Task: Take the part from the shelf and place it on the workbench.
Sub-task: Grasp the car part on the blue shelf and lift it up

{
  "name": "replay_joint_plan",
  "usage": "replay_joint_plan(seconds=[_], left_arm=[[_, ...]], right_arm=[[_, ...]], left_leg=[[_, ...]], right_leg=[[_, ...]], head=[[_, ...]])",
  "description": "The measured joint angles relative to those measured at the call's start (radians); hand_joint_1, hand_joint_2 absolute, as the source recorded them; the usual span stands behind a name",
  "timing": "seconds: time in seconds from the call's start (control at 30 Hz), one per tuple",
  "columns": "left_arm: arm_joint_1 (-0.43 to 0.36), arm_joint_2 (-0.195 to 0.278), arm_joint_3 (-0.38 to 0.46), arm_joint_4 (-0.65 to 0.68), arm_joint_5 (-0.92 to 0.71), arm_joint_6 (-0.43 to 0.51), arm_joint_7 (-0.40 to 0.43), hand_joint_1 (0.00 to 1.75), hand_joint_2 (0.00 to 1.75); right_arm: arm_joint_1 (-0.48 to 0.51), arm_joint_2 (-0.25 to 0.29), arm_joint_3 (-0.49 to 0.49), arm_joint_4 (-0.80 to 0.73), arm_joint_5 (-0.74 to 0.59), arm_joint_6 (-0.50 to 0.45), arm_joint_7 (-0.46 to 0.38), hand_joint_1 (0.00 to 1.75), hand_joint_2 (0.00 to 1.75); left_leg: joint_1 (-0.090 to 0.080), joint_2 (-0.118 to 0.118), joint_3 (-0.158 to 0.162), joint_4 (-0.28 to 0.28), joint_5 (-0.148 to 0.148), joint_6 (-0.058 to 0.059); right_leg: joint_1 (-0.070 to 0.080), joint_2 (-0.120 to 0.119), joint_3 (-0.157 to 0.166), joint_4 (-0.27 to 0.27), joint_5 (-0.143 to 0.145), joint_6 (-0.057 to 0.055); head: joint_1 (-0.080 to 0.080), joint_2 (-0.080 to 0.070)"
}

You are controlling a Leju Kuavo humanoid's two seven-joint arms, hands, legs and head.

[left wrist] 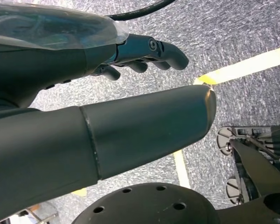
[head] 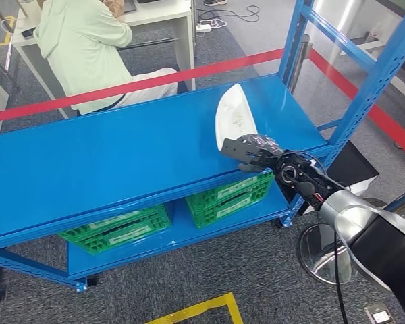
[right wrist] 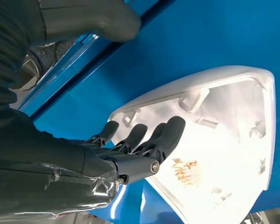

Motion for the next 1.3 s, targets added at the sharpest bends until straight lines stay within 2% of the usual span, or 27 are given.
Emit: replay_joint_plan(seconds=[0.07, 0.2, 0.3, 0.53, 0.97, 1.13, 1.3], left_arm=[[0.0, 0.0, 0.0, 0.0, 0.0, 0.0, -0.002, 0.0, 0.0], [0.0, 0.0, -0.001, 0.0, -0.001, 0.0, -0.004, 0.0, 0.0], [0.0, 0.0, -0.001, 0.0, -0.001, 0.0, -0.004, 0.0, 0.0], [0.0, 0.0, -0.001, 0.0, 0.0, 0.0, -0.004, 0.0, 0.0], [0.0, 0.0, -0.003, 0.0, 0.001, 0.0, -0.005, 0.0, 0.0], [0.0, 0.0, -0.007, 0.0, 0.012, -0.003, -0.006, 0.0, 0.0], [0.0, 0.0, -0.007, 0.0, 0.014, -0.003, -0.007, 0.0, 0.0]], right_arm=[[0.0, 0.0, 0.0, 0.0, 0.0, 0.001, 0.0, 0.82, 1.75], [0.0, -0.002, 0.0, -0.01, 0.004, 0.011, 0.019, 0.55, 1.75], [-0.004, -0.005, 0.0, -0.024, 0.011, 0.026, 0.051, 0.54, 1.75], [-0.015, -0.012, 0.0, -0.048, 0.025, 0.039, 0.076, 0.35, 1.75], [-0.024, -0.014, 0.001, -0.053, 0.035, 0.05, 0.093, 0.32, 1.75], [-0.1, -0.016, 0.017, -0.067, 0.06, 0.111, 0.153, 0.31, 1.75], [-0.114, -0.016, 0.031, -0.074, 0.056, 0.117, 0.162, 0.32, 1.75]], left_leg=[[0.0, 0.0, 0.0, 0.0, 0.0, 0.0], [0.0, 0.0, 0.0, 0.0, 0.0, 0.0], [0.0, 0.0, 0.0, 0.0, 0.0, 0.0], [0.0, 0.0, 0.0, 0.0, 0.0, 0.0], [0.0, 0.0, 0.0, 0.0, 0.0, 0.0], [0.0, 0.0, 0.0, 0.0, 0.0, 0.0], [0.0, 0.0, 0.0, 0.0, 0.0, 0.0]], right_leg=[[0.0, 0.0, 0.0, 0.0, 0.0, 0.0], [0.0, 0.0, 0.0, 0.0, 0.0, 0.0], [0.0, 0.0, 0.0, 0.0, 0.0, 0.0], [0.0, 0.0, 0.0, 0.0, 0.0, 0.0], [0.0, 0.0, 0.0, 0.0, 0.0, 0.0], [0.0, 0.0, 0.0, 0.0, 0.0, 0.0], [0.0, 0.0, 0.0, 0.0, 0.0, 0.0]], head=[[0.0, 0.0], [0.0, 0.0], [0.0, 0.0], [0.0, 0.0], [0.0, 0.0], [0.0, 0.0], [0.0, 0.0]])
